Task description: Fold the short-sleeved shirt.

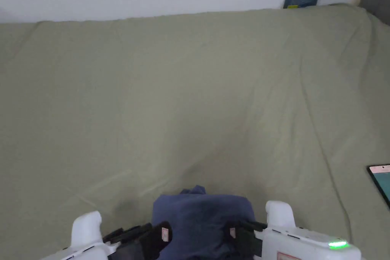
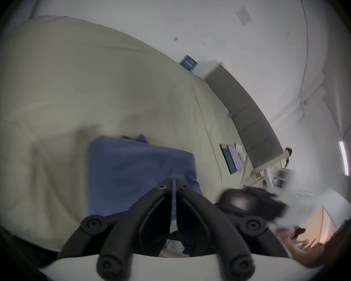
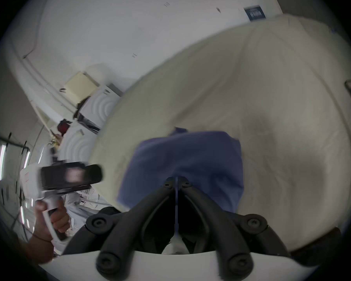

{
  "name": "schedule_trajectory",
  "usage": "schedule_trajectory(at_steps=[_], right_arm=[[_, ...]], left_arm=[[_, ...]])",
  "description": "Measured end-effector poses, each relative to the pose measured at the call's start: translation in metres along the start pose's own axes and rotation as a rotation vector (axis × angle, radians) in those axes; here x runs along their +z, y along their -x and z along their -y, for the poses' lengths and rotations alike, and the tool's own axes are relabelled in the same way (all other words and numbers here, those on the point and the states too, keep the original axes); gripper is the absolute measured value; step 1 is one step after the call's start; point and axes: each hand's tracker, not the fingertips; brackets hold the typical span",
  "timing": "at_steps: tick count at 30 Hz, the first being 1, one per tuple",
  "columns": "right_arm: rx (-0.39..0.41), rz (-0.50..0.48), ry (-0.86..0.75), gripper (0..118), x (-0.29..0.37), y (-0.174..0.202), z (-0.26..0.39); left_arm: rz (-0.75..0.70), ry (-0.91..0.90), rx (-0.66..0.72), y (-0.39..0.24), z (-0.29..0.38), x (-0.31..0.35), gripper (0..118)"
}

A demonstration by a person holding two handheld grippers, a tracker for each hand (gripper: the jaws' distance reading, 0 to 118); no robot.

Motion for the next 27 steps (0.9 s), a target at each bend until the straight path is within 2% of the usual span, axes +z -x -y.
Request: schedule_trajectory(at_steps=[1,2,4,5,10,11,12,14,16,19,20,21,22,23,24,27], right_arm=[[-0.013,0.011,0.046,2,-0.008,-0.006,0.000],[-0.035,0.056,0.094,2,-0.014,-0.013,0.001],[-0.110,-0.030,0.048,3,-0.003,-0.016,-0.002],[-0.122,-0.006,0.069,3,-0.002,-0.015,-0.005],[-0.042,-0.001,0.061,2,-0.001,-0.012,-0.005],[-0.047,-0.010,0.060,2,-0.001,-0.014,-0.004],[-0.063,-0.027,0.052,2,0.000,-0.015,-0.002],[-0.088,-0.049,0.050,3,0.001,-0.018,-0.002],[-0.095,-0.057,0.046,2,0.001,-0.020,-0.001],[-0.094,-0.058,0.041,2,0.001,-0.020,0.000],[-0.095,-0.059,0.039,2,0.003,-0.022,0.001],[-0.093,-0.058,0.034,2,0.005,-0.021,0.002],[-0.091,-0.071,0.030,2,0.007,-0.018,0.002],[-0.078,-0.050,0.028,2,0.008,-0.015,0.004],[-0.048,-0.033,0.015,2,0.010,-0.013,0.006],[0.023,-0.011,-0.010,2,0.024,-0.001,0.010]], left_arm=[[-0.019,0.005,0.017,0.009,0.001,0.003,114],[-0.008,0.003,0.051,0.021,0.003,0.005,118],[0.113,0.015,0.140,0.052,0.004,-0.002,118],[0.158,0.047,0.194,0.063,0.006,-0.012,118],[0.317,0.153,0.330,0.106,0.023,-0.082,118],[0.432,0.103,0.309,0.101,0.023,-0.091,118],[0.469,0.090,0.261,0.090,0.016,-0.100,118],[0.400,0.189,0.228,0.071,0.011,-0.120,118],[0.353,0.234,0.136,0.061,0.010,-0.138,118],[0.167,0.253,0.071,0.021,0.001,-0.145,115],[0.050,0.217,0.038,0.014,-0.002,-0.141,97],[-0.050,0.201,0.004,0.017,-0.002,-0.143,44],[0.038,0.252,0.073,0.024,0.002,-0.148,27],[0.088,0.228,0.175,0.033,0.004,-0.146,27],[0.096,0.225,0.217,0.034,0.003,-0.143,27],[0.072,0.218,0.085,0.029,-0.001,-0.121,28]])
